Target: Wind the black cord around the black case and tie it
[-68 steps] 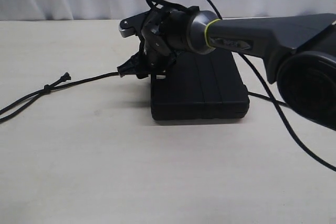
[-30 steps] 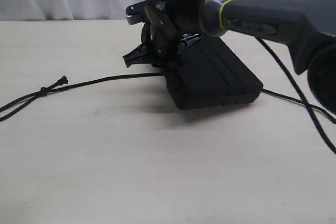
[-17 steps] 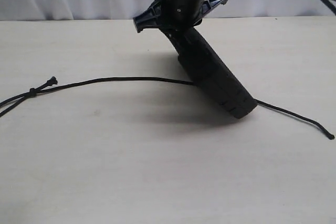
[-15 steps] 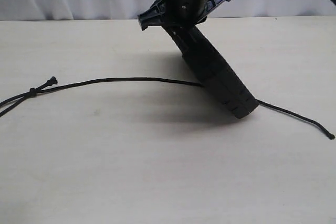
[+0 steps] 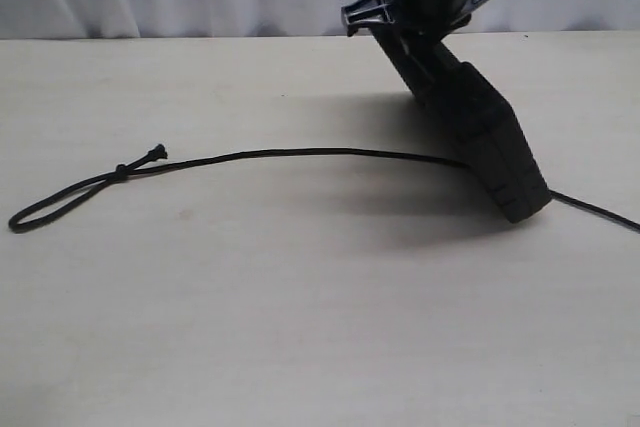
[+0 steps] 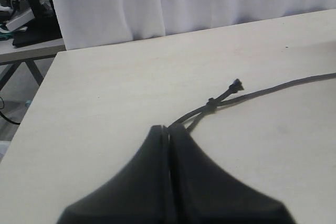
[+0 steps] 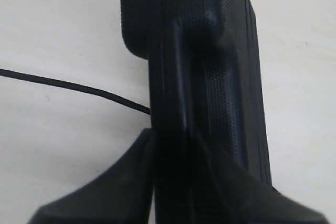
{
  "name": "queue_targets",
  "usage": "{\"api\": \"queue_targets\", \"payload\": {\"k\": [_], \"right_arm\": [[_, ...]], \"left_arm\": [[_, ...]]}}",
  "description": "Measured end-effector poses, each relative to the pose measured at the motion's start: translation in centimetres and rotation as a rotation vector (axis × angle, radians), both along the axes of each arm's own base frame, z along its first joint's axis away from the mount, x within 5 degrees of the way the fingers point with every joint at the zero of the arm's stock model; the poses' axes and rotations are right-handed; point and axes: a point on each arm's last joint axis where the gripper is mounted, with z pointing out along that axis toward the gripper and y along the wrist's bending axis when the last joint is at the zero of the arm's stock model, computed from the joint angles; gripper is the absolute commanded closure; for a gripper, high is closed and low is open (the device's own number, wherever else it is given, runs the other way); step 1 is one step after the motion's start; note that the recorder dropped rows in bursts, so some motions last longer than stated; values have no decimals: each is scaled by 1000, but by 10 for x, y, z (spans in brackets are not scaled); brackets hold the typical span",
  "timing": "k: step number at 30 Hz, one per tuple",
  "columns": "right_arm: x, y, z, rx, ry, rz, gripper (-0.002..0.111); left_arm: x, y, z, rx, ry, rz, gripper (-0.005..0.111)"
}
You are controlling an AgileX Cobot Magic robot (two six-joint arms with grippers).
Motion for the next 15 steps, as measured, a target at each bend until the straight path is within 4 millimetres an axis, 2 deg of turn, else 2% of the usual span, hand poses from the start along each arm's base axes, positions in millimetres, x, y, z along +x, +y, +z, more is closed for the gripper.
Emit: {"api": "queue_targets", "payload": {"k": [6, 13, 15], "right_arm": [[4, -17, -3, 48, 64, 7, 104], [7, -14, -3, 182, 78, 65, 104], [6, -12, -3, 192, 88, 111, 100]], "left_arm": [[0, 0, 0, 0, 0, 0, 107], [0, 0, 0, 0, 0, 0, 107], [0, 0, 0, 0, 0, 0, 107]]}}
